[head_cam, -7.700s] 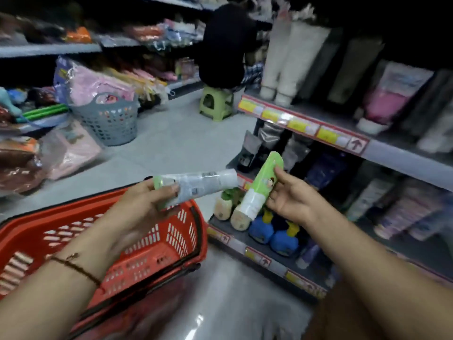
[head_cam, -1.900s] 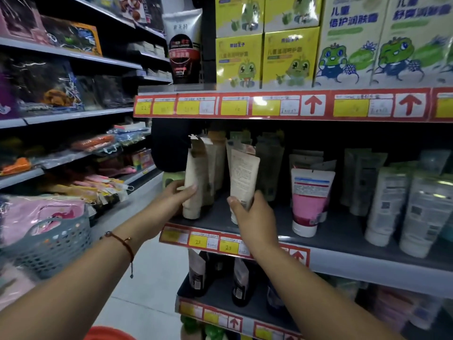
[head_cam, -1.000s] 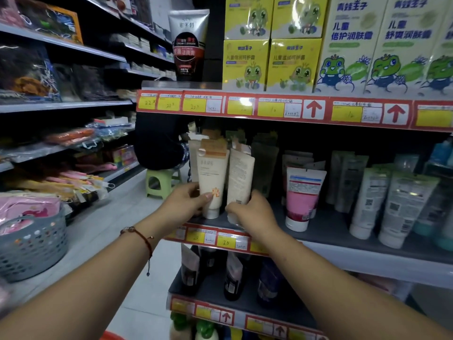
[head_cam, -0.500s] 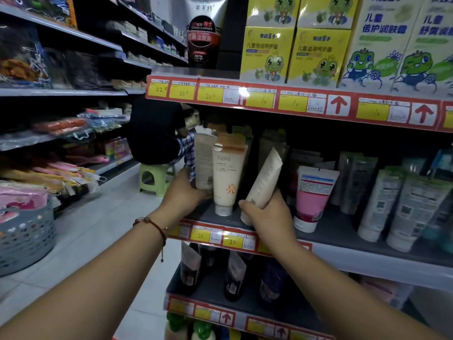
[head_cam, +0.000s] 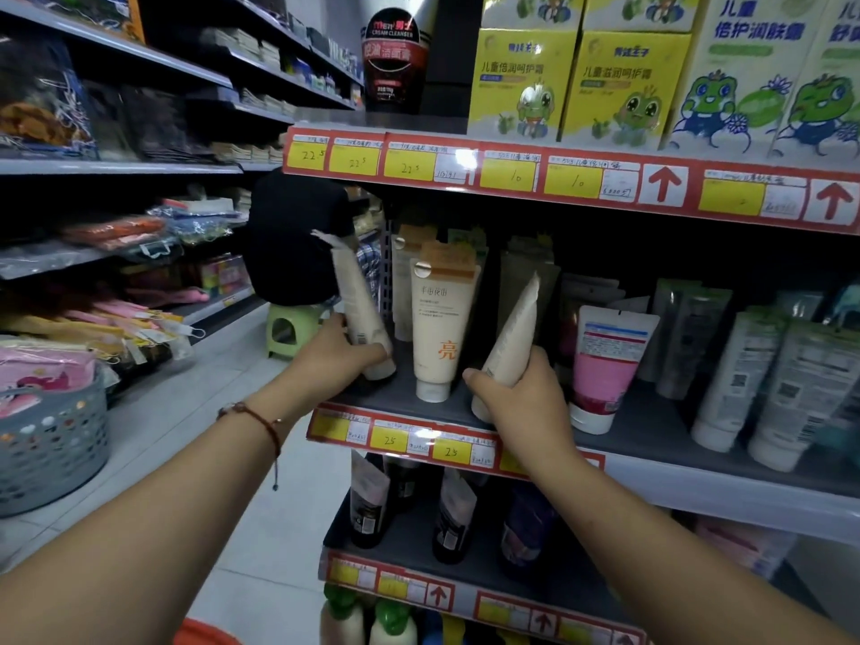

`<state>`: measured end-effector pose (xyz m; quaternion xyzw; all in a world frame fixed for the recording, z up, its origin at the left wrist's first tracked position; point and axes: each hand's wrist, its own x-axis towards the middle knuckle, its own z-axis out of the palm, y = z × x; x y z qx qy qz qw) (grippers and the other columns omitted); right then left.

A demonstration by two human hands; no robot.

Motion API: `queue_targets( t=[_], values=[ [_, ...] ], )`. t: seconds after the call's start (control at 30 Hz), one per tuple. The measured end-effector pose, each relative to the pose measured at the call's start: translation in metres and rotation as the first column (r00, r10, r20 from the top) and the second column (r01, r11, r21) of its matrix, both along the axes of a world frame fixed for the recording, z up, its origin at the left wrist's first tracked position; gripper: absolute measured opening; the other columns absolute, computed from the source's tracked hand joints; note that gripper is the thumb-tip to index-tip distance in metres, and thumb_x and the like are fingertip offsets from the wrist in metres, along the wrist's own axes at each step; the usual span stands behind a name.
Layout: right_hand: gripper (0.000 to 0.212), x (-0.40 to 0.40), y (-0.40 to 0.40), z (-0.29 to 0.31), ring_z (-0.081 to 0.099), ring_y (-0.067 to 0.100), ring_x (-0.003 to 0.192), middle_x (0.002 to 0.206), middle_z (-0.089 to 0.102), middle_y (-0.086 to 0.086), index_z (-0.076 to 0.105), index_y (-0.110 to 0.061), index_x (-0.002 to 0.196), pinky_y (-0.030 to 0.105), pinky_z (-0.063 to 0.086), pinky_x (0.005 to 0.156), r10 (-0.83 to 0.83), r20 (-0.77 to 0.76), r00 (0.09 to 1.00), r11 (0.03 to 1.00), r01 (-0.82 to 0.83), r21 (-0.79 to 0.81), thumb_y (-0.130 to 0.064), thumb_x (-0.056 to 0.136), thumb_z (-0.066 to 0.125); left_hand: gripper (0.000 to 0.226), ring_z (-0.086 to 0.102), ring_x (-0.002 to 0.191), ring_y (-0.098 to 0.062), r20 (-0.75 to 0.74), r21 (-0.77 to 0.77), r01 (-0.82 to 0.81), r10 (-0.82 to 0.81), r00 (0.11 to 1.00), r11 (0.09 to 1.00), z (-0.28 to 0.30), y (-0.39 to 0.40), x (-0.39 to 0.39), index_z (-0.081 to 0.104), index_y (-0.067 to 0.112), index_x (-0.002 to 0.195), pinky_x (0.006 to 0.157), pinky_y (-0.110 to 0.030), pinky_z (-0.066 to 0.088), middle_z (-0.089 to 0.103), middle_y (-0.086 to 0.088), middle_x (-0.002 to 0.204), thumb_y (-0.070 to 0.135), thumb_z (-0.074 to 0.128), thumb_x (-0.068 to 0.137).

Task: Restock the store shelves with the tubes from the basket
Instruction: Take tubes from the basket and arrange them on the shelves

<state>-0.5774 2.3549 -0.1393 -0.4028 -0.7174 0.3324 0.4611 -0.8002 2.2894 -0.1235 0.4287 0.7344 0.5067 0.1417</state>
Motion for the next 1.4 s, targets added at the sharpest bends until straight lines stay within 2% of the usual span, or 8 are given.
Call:
queue_targets(
  t=[0.2, 0.43, 0.63, 0.73, 0.83, 1.03, 1.23, 1.4],
  values=[
    [0.053, 0.002, -0.026, 0.019, 0.055, 0.005, 0.088, 0.097, 0.053, -0.015, 0.042, -0.021, 0.111, 0.018, 0.043, 0.066, -0.020, -0.148, 0.989, 1.000, 0.021, 0.009, -0.036, 0.077, 0.079, 0.062, 0.066, 0.109, -0.034, 0.510, 0.300, 0.124, -0.269, 0.817, 0.946, 0.006, -0.048, 0.003, 0.054, 0.005, 0.125, 0.091, -0.044, 0.055, 0.067, -0.018, 0.118, 0.024, 0.070, 0.068],
    [0.055, -0.012, -0.072, 0.026, 0.051, -0.004, 0.083, 0.096, 0.050, -0.016, 0.036, -0.024, 0.111, 0.017, 0.039, 0.056, 0.133, -0.080, 0.988, 0.983, -0.142, -0.119, -0.044, 0.079, 0.075, 0.040, 0.068, 0.095, -0.028, 0.449, 0.367, 0.162, -0.327, 0.832, 0.916, 0.008, -0.089, 0.032, 0.070, 0.012, 0.099, 0.078, -0.043, 0.057, 0.076, -0.013, 0.101, 0.034, 0.075, 0.066],
    [0.058, -0.034, -0.088, 0.032, 0.055, 0.017, 0.099, 0.120, 0.050, 0.001, 0.025, -0.021, 0.125, 0.028, 0.050, 0.067, 0.304, -0.061, 0.951, 0.871, -0.303, -0.385, -0.020, 0.083, 0.065, 0.062, 0.069, 0.101, -0.024, 0.518, 0.424, 0.204, -0.421, 0.745, 0.882, 0.013, -0.111, 0.032, 0.062, 0.007, 0.126, 0.094, -0.057, 0.051, 0.073, -0.009, 0.116, 0.031, 0.074, 0.070],
    [0.063, -0.045, -0.087, 0.032, 0.055, 0.025, 0.106, 0.124, 0.049, 0.006, 0.026, -0.021, 0.123, 0.037, 0.054, 0.081, 0.348, 0.144, 0.926, 0.908, -0.295, -0.297, -0.032, 0.081, 0.071, 0.091, 0.067, 0.106, -0.032, 0.549, 0.425, 0.336, -0.534, 0.643, 0.841, 0.018, -0.120, 0.030, 0.064, 0.008, 0.127, 0.092, -0.053, 0.054, 0.067, -0.021, 0.121, 0.039, 0.093, 0.045],
    [0.039, -0.054, -0.091, 0.029, 0.053, 0.030, 0.102, 0.113, 0.046, 0.005, 0.033, -0.018, 0.115, 0.039, 0.047, 0.077, 0.221, 0.456, 0.862, 0.971, -0.239, -0.019, -0.022, 0.088, 0.061, 0.063, 0.069, 0.097, -0.028, 0.489, 0.359, 0.426, -0.557, 0.672, 0.830, 0.023, -0.117, 0.038, 0.078, 0.024, 0.103, 0.100, -0.056, 0.038, 0.073, -0.012, 0.109, 0.042, 0.092, 0.044],
    [0.079, -0.049, -0.079, 0.019, 0.050, 0.021, 0.116, 0.130, 0.041, -0.001, 0.034, -0.026, 0.134, 0.041, 0.048, 0.095, 0.345, 0.364, 0.865, 0.936, -0.348, -0.060, -0.039, 0.072, 0.080, 0.029, 0.070, 0.084, -0.027, 0.579, 0.391, 0.173, -0.388, 0.717, 0.904, 0.030, -0.097, 0.036, 0.071, 0.014, 0.100, 0.083, -0.043, 0.053, 0.075, -0.010, 0.090, 0.021, 0.073, 0.072],
    [0.090, -0.037, -0.022, 0.023, 0.050, 0.022, 0.126, 0.141, 0.047, 0.004, 0.035, -0.017, 0.146, 0.039, 0.044, 0.104, 0.028, 0.125, 0.992, 0.989, -0.010, -0.145, -0.040, 0.072, 0.081, 0.015, 0.073, 0.082, -0.015, 0.633, 0.473, -0.021, -0.323, 0.704, 0.881, 0.030, -0.059, 0.008, 0.066, 0.012, 0.106, 0.072, -0.032, 0.058, 0.075, -0.005, 0.093, 0.015, 0.059, 0.092],
    [0.046, -0.076, 0.015, 0.018, 0.066, 0.021, 0.103, 0.116, 0.070, 0.005, 0.063, -0.016, 0.113, 0.045, 0.053, 0.094, 0.174, 0.185, 0.967, 0.962, -0.126, -0.242, -0.025, 0.072, 0.084, 0.016, 0.072, 0.088, -0.020, 0.640, 0.483, -0.060, -0.306, 0.705, 0.873, 0.017, -0.039, -0.002, 0.065, 0.011, 0.108, 0.073, -0.034, 0.057, 0.075, -0.006, 0.093, 0.013, 0.061, 0.092]
  ],
)
